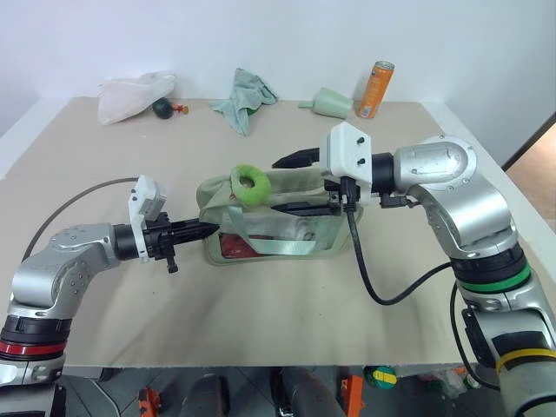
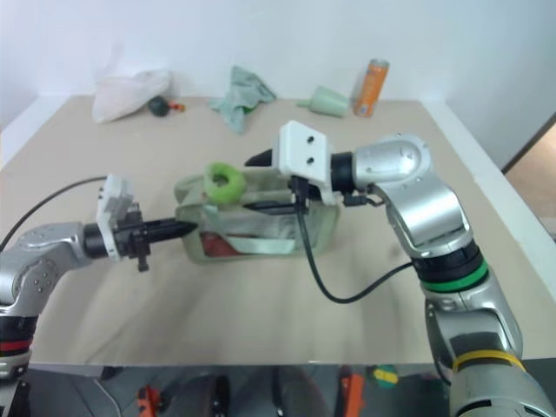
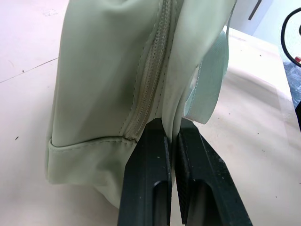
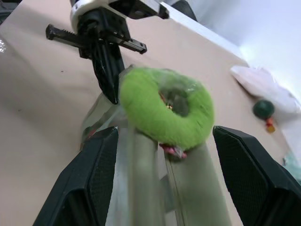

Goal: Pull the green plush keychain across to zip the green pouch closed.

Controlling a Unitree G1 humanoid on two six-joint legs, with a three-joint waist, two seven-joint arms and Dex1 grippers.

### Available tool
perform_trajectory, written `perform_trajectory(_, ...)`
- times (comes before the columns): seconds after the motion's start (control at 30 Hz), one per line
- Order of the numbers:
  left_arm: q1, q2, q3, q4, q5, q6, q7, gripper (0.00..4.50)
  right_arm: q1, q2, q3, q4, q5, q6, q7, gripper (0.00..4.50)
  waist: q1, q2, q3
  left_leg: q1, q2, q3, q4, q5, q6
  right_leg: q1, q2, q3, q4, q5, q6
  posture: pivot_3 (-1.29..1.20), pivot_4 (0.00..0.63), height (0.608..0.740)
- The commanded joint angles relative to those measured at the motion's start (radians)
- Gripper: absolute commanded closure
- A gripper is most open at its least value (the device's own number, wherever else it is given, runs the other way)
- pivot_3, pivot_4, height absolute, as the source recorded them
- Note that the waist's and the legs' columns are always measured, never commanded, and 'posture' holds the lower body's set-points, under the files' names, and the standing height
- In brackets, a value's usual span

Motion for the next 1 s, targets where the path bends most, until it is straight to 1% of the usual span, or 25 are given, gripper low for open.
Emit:
perform_trajectory(0.03, -0.007, -0.006, -0.003, -0.029, -0.007, -0.003, -0.006, 4.5, -0.051, 0.028, 0.0, 0.021, -0.023, -0.04, 0.005, 1.2, 0.0, 0.0, 0.0, 0.0, 0.0, 0.0, 0.0, 0.0, 0.0, 0.0, 0.0, 0.0, 0.0, 0.0, 0.0, 0.0, 0.15, 0.74)
perform_trajectory(0.33, -0.001, -0.014, 0.001, -0.041, -0.009, -0.003, 0.004, 4.5, -0.072, 0.105, 0.02, 0.086, -0.053, -0.073, 0.019, 1.2, 0.001, 0.0, 0.0, 0.0, 0.0, 0.0, 0.0, 0.0, 0.0, 0.0, 0.0, -0.001, 0.0, 0.0, 0.0, 0.0, 0.15, 0.74)
perform_trajectory(0.43, 0.003, -0.015, 0.005, -0.043, -0.009, -0.001, 0.007, 4.5, -0.073, 0.117, 0.017, 0.097, -0.045, -0.07, 0.033, 1.94, 0.001, 0.0, 0.0, 0.0, 0.0, 0.0, 0.0, 0.0, 0.0, 0.0, -0.001, -0.001, 0.0, 0.0, 0.0, 0.0, 0.15, 0.74)
perform_trajectory(0.57, 0.006, -0.015, 0.009, -0.044, -0.009, -0.002, 0.009, 4.5, -0.07, 0.12, 0.013, 0.099, -0.041, -0.066, 0.051, 3.39, 0.001, 0.0, 0.0, 0.0, 0.0, 0.0, 0.0, 0.0, 0.0, 0.0, -0.001, -0.001, 0.0, 0.0, 0.0, 0.0, 0.15, 0.74)
perform_trajectory(0.63, 0.004, -0.017, 0.009, -0.041, -0.009, 0.0, 0.012, 4.5, -0.069, 0.12, 0.01, 0.101, -0.038, -0.064, 0.058, 4.0, 0.001, 0.0, 0.0, 0.0, 0.0, -0.001, 0.0, 0.0, 0.0, 0.0, 0.0, -0.001, 0.0, 0.0, 0.0, 0.0, 0.15, 0.74)
perform_trajectory(0.67, 0.004, -0.017, 0.009, -0.041, -0.009, 0.001, 0.012, 4.5, -0.069, 0.119, 0.009, 0.1, -0.038, -0.063, 0.06, 4.37, 0.001, 0.0, 0.0, 0.0, 0.0, -0.001, 0.0, 0.0, 0.0, 0.0, 0.0, -0.001, 0.0, 0.0, 0.0, 0.0, 0.15, 0.74)
perform_trajectory(0.7, 0.003, -0.018, 0.009, -0.039, -0.009, 0.001, 0.012, 4.5, -0.069, 0.119, 0.009, 0.102, -0.038, -0.064, 0.062, 4.45, 0.001, 0.0, 0.0, 0.0, 0.0, -0.001, 0.0, 0.0, 0.0, 0.0, 0.0, -0.001, 0.0, 0.0, 0.0, 0.0, 0.15, 0.74)
perform_trajectory(0.87, 0.002, -0.023, 0.009, -0.036, -0.008, 0.0, 0.013, 4.5, -0.07, 0.114, 0.002, 0.105, -0.042, -0.067, 0.066, 4.45, 0.001, 0.0, 0.0, 0.0, 0.0, -0.001, 0.0, 0.0, 0.0, 0.0, 0.0, -0.001, 0.0, 0.0, 0.0, 0.0, 0.15, 0.74)
perform_trajectory(1.0, 0.003, -0.027, 0.008, -0.041, -0.01, 0.001, 0.016, 4.5, -0.103, 0.055, -0.051, 0.172, -0.111, -0.113, 0.001, 4.45, 0.002, 0.0, 0.0, 0.0, 0.0, 0.0, 0.001, 0.0, 0.0, 0.0, -0.001, -0.001, 0.0, 0.0, 0.0, 0.0, 0.15, 0.74)
